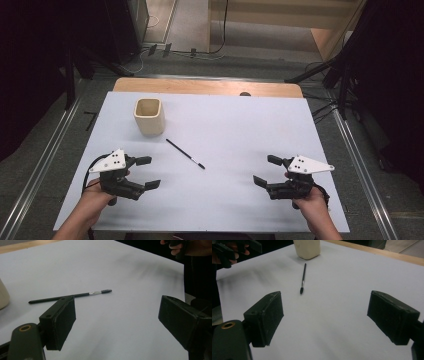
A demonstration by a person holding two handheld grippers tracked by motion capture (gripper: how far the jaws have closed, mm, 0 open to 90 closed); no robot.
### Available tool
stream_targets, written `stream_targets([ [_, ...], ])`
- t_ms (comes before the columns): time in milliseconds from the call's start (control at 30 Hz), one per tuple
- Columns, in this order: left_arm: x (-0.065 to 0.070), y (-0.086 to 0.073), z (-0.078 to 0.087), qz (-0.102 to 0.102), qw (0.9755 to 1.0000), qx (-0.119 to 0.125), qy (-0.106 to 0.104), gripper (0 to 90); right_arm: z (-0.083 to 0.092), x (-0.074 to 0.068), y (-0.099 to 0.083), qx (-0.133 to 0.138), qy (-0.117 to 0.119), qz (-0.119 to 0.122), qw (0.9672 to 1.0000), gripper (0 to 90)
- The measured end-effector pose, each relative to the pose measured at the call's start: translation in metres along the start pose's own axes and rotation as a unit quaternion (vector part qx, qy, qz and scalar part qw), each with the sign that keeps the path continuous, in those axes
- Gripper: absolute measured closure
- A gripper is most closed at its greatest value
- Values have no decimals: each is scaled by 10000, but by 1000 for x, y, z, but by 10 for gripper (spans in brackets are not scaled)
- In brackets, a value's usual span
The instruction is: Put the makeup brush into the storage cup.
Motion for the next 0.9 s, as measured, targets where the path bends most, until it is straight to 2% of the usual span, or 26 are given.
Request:
stream_targets([
  [133,0,0,0,15,10000,-8,22,148,0,0,0,-7,4,4,10000,139],
  [333,-1,-3,-1,-55,9994,-314,152,147,-2,1,-3,-133,-63,37,9999,140],
  [500,-1,-5,-3,-10,9989,-436,160,147,-4,0,-5,-240,-81,136,9996,140],
  [533,-2,-7,-4,5,9985,-524,155,147,-5,-1,-6,-325,-97,175,9993,139],
  [733,-2,-8,-4,27,9980,-601,187,147,-8,-1,-9,-471,-122,213,9986,138],
  [900,-4,-10,-4,60,9970,-725,254,147,-10,0,-12,-756,-147,185,9969,137],
])
Point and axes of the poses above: each handheld gripper's, and its own axes: z roughly backward along the jaws, y roughly out of its top, x roughly to its right, the point moved 5 cm from there along -z, roughly forward along the jaws, and after that the axes turned 6 degrees about -y, right-handed, at the moved point
